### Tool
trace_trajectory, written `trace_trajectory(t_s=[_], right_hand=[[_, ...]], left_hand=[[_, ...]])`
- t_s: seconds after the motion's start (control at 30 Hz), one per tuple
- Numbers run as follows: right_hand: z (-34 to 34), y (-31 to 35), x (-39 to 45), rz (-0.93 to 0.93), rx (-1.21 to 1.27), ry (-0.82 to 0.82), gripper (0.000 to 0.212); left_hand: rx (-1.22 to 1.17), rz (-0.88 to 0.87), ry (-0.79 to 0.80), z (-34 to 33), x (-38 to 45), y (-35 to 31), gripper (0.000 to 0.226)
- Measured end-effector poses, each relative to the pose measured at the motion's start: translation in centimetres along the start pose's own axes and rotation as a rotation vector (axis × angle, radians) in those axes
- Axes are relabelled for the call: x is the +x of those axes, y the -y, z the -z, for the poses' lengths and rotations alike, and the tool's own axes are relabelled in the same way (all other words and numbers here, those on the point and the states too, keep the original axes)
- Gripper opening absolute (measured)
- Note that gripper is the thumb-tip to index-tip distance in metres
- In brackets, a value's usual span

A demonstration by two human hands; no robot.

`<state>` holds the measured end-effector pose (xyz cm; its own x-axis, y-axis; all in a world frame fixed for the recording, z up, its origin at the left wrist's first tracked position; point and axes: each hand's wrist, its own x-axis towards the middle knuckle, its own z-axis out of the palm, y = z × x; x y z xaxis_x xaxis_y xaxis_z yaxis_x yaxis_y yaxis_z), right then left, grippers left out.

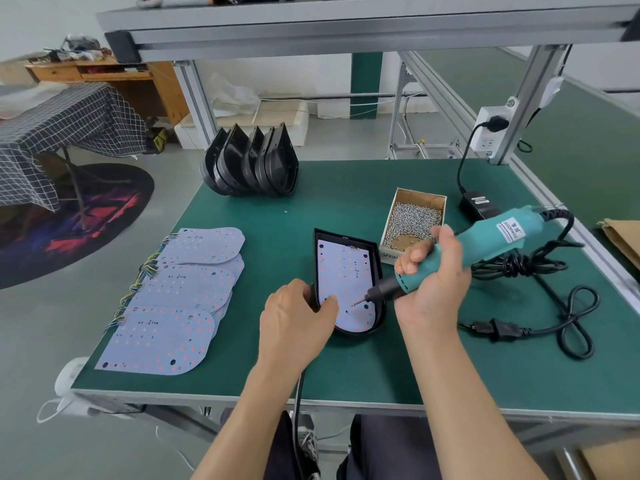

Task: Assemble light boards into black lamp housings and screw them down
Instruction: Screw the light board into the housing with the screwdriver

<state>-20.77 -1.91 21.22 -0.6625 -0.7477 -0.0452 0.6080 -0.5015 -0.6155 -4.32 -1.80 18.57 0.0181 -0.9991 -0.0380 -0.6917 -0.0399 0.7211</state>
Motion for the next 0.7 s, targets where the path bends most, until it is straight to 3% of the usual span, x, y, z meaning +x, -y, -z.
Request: trace_trajectory(t_s=[0.2,0.7], right_hand=[[-0.2,-1.1,0.1,0.053,-0.076,0.068,0.020],[-0.1,-1.4,-0.3,0.094,-0.165,0.160,0.013]], left_hand=[[-0.031,0.055,0.041,-0.5,0.1,0.1,0.037],[-0.069,0.044,-0.012,-1.0,0.2,0.1,0.036]])
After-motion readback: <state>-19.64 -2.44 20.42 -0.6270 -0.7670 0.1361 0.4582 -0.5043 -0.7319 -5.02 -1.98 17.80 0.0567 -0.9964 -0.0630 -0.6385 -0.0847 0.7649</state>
